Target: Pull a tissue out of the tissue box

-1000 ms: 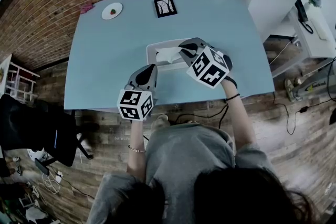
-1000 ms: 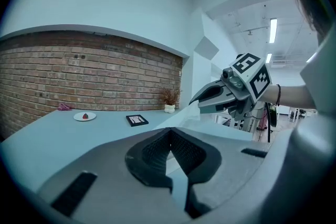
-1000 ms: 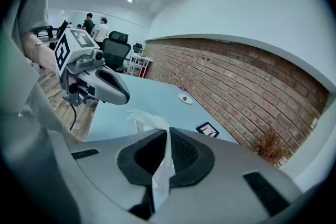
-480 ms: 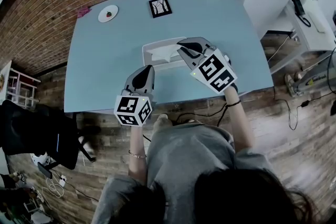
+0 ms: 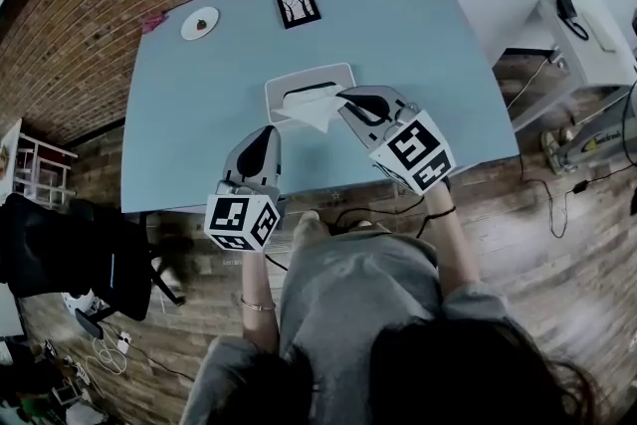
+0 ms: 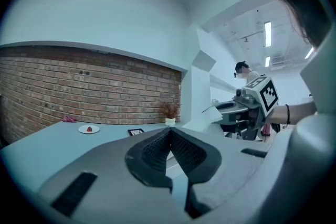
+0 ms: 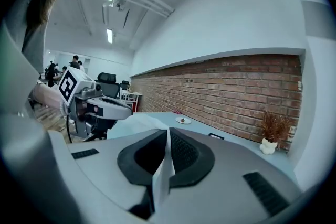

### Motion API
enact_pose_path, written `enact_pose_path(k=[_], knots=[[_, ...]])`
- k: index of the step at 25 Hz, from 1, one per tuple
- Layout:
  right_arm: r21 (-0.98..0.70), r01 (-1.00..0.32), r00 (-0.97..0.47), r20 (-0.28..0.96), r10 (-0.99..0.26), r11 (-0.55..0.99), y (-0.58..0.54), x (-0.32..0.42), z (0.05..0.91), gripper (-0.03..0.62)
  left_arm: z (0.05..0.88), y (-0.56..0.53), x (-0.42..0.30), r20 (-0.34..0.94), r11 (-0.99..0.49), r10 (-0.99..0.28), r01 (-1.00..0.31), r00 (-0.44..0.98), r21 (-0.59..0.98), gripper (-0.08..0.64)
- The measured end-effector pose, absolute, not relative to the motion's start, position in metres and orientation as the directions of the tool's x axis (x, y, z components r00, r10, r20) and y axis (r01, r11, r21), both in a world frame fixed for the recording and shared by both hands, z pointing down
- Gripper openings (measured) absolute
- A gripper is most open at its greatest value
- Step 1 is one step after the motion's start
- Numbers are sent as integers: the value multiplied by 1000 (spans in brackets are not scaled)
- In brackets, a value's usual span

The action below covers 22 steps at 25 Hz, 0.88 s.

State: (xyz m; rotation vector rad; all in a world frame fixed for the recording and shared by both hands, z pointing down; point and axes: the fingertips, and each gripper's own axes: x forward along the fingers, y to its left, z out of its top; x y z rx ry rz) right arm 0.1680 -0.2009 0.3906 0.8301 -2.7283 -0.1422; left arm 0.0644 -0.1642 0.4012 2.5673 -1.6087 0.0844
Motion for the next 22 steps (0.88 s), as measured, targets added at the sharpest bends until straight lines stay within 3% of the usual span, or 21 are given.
enact_pose_path(k=[8,22], knots=[[55,-522,-838,156,-524,851,-187,164,392,2,399,-160,66,89,-436,-893,-897,441,69,3],[17,-523,-846,108,-522,852,-193,171,390,2,400,-162,65,99,-426,-897,-903,430,62,3]])
